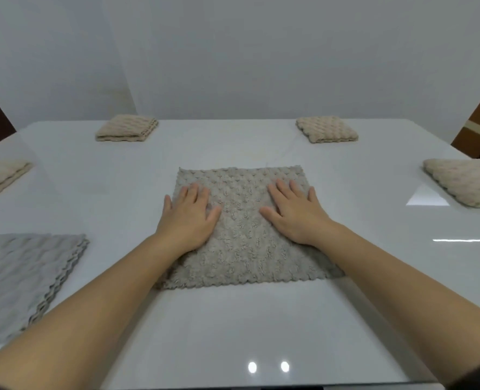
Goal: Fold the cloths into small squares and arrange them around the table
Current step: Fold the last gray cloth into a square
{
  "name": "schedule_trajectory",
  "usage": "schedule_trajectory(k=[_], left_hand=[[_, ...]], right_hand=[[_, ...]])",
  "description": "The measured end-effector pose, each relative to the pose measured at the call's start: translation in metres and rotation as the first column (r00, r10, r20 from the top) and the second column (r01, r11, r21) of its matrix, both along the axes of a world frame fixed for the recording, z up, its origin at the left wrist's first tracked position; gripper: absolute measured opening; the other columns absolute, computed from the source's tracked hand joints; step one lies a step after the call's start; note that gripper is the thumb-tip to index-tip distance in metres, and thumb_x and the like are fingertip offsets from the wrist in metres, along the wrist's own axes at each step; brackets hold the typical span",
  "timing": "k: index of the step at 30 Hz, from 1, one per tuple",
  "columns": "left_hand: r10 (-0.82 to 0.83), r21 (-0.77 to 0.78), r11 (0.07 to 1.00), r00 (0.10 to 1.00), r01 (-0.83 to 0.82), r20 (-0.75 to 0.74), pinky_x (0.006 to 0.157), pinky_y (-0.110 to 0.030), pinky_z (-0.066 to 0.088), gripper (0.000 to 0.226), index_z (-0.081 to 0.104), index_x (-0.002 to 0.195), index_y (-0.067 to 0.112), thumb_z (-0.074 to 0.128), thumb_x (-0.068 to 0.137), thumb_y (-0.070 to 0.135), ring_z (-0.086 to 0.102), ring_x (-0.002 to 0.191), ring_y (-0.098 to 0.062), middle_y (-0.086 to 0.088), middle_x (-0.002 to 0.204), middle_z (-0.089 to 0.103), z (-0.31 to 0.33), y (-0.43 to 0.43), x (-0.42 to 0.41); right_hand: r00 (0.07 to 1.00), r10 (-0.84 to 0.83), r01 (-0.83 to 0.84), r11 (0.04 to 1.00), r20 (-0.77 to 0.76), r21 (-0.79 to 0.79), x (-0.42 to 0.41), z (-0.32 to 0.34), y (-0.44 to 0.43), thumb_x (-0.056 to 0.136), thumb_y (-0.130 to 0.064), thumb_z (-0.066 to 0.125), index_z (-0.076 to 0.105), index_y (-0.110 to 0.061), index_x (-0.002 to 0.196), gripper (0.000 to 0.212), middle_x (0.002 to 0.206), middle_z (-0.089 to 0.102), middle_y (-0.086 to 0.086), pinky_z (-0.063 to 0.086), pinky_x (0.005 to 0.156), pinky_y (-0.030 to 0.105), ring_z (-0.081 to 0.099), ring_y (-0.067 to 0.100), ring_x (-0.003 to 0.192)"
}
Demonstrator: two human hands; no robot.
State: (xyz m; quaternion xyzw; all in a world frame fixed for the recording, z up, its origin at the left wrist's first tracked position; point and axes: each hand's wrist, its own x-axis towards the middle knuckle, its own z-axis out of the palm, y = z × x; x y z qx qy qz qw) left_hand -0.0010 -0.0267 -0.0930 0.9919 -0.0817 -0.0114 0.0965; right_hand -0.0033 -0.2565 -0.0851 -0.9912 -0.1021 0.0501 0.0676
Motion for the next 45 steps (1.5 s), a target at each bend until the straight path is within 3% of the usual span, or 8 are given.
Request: schedule_trajectory(k=[5,11,17,21,26,30,36,45], left_hand=[[-0.212,-0.175,0.943,0.917,0.283,0.338,0.091,-0.032,0.045,0.027,0.062,0.116,0.024,0.054,0.093,0.036,0.052,0.108,-0.01,0.01,0.117,0.057,0.011,0.008,-0.049],[-0.468,-0.146,0.851,0.854,0.505,0.228,0.075,-0.022,0.044,0.028,0.062,0.091,0.031,0.051,0.082,0.055,0.051,0.089,-0.001,0.017,0.09,0.055,0.01,0.022,-0.085],[-0.365,-0.146,0.89,0.866,0.433,0.34,0.07,-0.03,0.043,0.008,0.057,0.085,0.026,0.058,0.092,0.028,0.046,0.083,-0.006,0.015,0.083,0.054,0.006,0.015,-0.092],[-0.359,-0.135,0.898,0.877,0.418,0.32,0.07,-0.025,0.043,0.015,0.057,0.091,0.03,0.06,0.087,0.043,0.046,0.088,-0.003,0.017,0.089,0.053,0.006,0.015,-0.098],[-0.281,-0.126,0.93,0.89,0.344,0.358,0.071,-0.032,0.046,0.029,0.062,0.102,0.017,0.055,0.079,0.001,0.055,0.094,-0.018,0.006,0.101,0.059,0.001,0.024,-0.094],[-0.021,-0.382,0.913,0.954,0.141,0.301,0.077,-0.024,0.042,0.028,0.066,0.101,0.017,0.058,0.08,0.0,0.059,0.092,-0.019,0.003,0.1,0.066,0.003,0.043,-0.081],[0.255,-0.732,0.68,0.95,-0.046,0.178,0.063,-0.007,0.04,0.026,0.065,0.079,0.032,0.066,0.082,0.006,0.057,0.072,-0.002,0.017,0.079,0.068,0.003,0.049,-0.073],[0.269,-0.86,0.51,0.947,0.016,0.177,0.057,-0.01,0.042,0.017,0.066,0.084,0.022,0.058,0.094,0.01,0.055,0.059,0.004,0.018,0.067,0.065,0.003,0.049,-0.08]], right_hand=[[0.975,0.168,-0.192,0.965,0.145,0.177,-0.045,0.007,0.008,0.101,-0.048,0.036,0.021,-0.019,0.155,0.063,0.163,0.014,-0.003,0.005,0.122,0.044,0.008,0.016,0.15],[0.924,0.283,-0.349,0.9,0.258,0.26,-0.077,0.005,0.012,0.093,-0.038,0.058,0.064,-0.023,0.119,0.03,0.111,0.061,-0.007,0.046,0.091,0.036,0.054,0.012,0.104],[0.911,0.299,-0.347,0.928,0.284,0.136,-0.093,0.0,0.021,0.08,-0.063,0.052,0.062,-0.032,0.115,0.048,0.109,0.061,-0.013,0.046,0.086,0.032,0.054,0.011,0.102],[0.908,0.241,-0.309,0.938,0.341,0.159,-0.095,-0.003,0.022,0.085,-0.032,0.058,0.063,-0.028,0.115,0.03,0.107,0.063,-0.011,0.047,0.08,0.033,0.056,0.014,0.102],[0.942,0.175,-0.238,0.95,0.286,0.201,-0.09,0.0,0.015,0.082,0.0,0.047,0.058,-0.023,0.125,0.049,0.121,0.06,-0.007,0.045,0.083,0.033,0.054,0.017,0.112],[0.955,0.023,-0.117,0.946,0.297,0.302,-0.073,0.006,-0.01,0.081,0.0,0.052,0.062,-0.022,0.121,0.047,0.117,0.066,-0.003,0.046,0.088,0.034,0.059,0.021,0.107],[0.971,-0.188,0.006,0.631,0.146,0.775,-0.064,0.005,-0.045,0.08,0.007,0.06,0.07,-0.026,0.09,0.036,0.095,0.072,-0.005,0.048,0.083,0.019,0.065,0.005,0.09],[0.976,-0.216,0.045,0.34,0.032,0.939,-0.067,0.01,-0.062,0.083,0.003,0.059,0.073,-0.019,0.082,0.027,0.075,0.062,0.006,0.04,0.074,0.035,0.053,0.019,0.075]])
